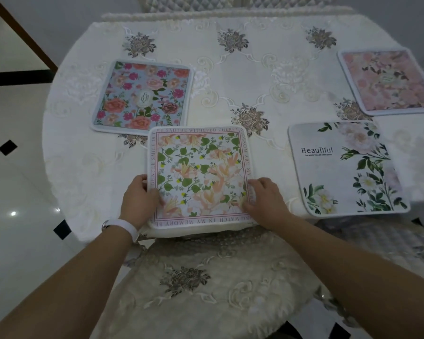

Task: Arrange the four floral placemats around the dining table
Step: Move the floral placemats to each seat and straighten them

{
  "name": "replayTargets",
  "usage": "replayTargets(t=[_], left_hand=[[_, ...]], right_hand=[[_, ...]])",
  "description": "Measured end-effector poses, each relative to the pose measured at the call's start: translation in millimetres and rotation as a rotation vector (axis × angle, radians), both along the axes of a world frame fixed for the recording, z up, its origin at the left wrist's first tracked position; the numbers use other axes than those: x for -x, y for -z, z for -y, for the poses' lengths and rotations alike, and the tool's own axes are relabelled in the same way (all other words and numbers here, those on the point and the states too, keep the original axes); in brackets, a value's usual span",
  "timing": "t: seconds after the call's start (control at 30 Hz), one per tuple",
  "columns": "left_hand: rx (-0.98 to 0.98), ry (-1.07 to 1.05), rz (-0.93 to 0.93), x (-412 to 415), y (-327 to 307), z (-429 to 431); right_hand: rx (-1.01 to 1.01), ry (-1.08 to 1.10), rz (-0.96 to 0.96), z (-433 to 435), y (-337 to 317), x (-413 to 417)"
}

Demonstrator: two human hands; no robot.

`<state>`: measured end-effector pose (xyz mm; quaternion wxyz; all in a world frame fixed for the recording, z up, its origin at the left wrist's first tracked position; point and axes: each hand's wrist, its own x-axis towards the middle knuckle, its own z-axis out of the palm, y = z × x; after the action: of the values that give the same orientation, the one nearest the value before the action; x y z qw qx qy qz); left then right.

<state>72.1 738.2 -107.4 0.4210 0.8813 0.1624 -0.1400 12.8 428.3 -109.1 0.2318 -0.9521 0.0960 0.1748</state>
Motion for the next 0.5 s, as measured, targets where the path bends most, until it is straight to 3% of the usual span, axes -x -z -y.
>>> replayTargets(t=[0.2,0.37,0.5], left_hand=[[-0.283,0.300,0.112,40,16,-15],[-0.190,0.289,0.098,55,17,-16],[-0.004,0.222,0.054,60,15,-19]], right_hand=[[0.063,-0.212,-0.088,7,4,29],[0.020,-0.207,-0.084,3,5,33],[-0.020,-0.160,-0.079,0,4,32]])
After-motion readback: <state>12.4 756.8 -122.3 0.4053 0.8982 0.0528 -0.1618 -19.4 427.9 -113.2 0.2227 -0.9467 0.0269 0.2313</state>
